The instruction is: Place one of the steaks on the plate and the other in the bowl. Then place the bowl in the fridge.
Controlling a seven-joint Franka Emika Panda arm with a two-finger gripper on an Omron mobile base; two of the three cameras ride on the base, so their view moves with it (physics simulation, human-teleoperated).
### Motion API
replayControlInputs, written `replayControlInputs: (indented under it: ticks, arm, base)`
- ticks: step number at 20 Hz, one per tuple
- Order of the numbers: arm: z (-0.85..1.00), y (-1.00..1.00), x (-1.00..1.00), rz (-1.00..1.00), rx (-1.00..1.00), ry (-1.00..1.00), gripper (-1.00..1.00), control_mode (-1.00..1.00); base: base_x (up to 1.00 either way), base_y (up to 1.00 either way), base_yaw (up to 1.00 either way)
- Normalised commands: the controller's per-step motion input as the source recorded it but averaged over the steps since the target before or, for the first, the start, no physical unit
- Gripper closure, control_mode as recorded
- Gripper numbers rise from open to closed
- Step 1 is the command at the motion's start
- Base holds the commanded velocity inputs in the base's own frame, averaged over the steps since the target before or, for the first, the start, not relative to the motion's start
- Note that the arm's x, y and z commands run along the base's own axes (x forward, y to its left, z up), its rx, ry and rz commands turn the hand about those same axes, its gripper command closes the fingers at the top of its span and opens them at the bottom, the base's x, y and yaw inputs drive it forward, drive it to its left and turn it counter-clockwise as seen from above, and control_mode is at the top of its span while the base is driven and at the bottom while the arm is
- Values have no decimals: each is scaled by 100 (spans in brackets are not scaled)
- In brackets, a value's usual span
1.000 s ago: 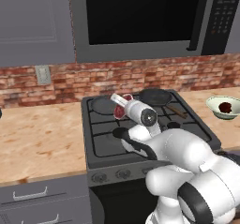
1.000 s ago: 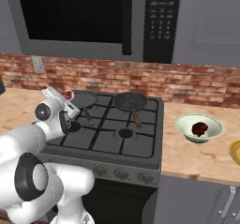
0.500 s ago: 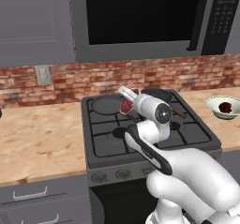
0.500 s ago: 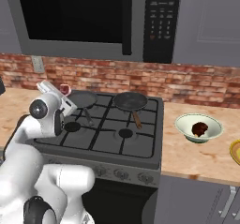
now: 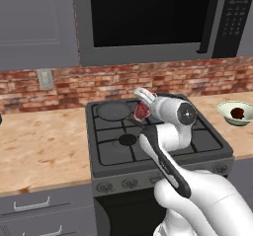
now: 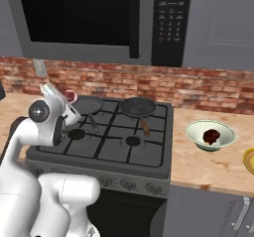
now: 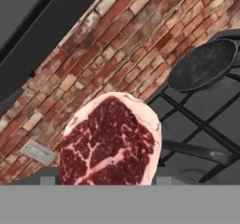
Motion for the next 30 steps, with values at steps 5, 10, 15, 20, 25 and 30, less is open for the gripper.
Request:
replayControlInputs:
  ticks: [5, 10, 15, 20, 25, 30]
  arm:
    - [47, -27, -11, -6, 4, 39, 100, -100]
    - [4, -14, -49, -5, 0, 10, 100, -100]
    - [-4, -4, -48, -1, 0, 0, 100, -100]
    - [-35, -3, -16, 0, 0, 1, 100, -100]
    - [-11, -9, -21, 0, 1, 0, 100, -100]
    - [5, -19, -13, 0, 2, 3, 100, -100]
  base:
    - [0, 0, 0]
    - [0, 0, 0]
    - [0, 0, 0]
    - [0, 0, 0]
    - [0, 0, 0]
    - [0, 0, 0]
